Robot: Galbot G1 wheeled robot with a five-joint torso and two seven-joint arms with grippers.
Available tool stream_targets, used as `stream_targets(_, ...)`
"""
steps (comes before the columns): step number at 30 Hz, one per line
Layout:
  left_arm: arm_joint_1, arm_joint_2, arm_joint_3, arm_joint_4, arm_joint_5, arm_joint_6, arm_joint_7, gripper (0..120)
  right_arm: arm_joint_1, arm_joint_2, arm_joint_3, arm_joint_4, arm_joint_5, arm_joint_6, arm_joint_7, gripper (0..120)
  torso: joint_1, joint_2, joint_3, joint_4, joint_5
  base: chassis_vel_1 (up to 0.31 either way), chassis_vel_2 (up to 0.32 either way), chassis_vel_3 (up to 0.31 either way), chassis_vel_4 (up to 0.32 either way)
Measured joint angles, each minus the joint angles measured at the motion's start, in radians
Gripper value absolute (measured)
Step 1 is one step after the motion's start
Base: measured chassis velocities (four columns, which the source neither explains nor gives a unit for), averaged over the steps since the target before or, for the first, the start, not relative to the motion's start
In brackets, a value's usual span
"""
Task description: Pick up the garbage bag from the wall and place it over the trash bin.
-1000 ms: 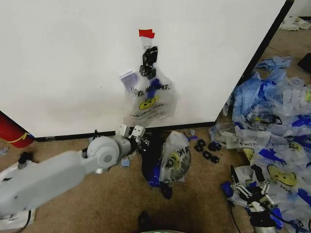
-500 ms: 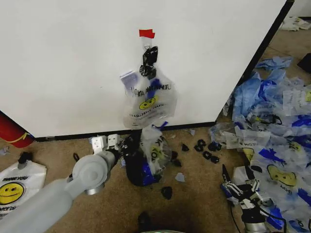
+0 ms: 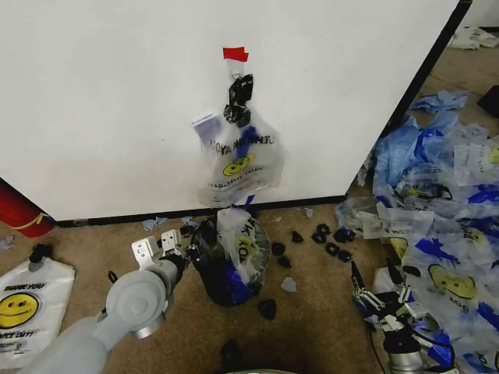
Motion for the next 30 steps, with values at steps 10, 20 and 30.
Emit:
stream_targets(10, 0.059, -0.038, 0.013, 0.024, 0.067, -0.039, 0.044, 13, -0.017, 0.005, 0.011, 0.01, 0.009, 0.005, -0.009, 100, 0.0, 0.0, 0.0, 0.0, -0.0001, 0.0, 0.0, 0.0, 0.0)
stream_targets(20, 0.075, -0.078, 0.017, 0.0, 0.096, -0.059, 0.012, 48, -0.026, 0.004, 0.01, 0.028, 0.012, 0.001, -0.011, 100, 0.0, 0.0, 0.0, -0.0003, -0.0002, 0.0, 0.0, 0.0, 0.0)
stream_targets(30, 0.049, 0.024, -0.051, -0.09, 0.196, -0.074, 0.033, 88, -0.042, -0.181, -0.088, 0.227, 0.22, -0.203, 0.112, 100, 0.0, 0.0, 0.0, -0.0003, 0.0002, 0.0, 0.0, 0.0, 0.0)
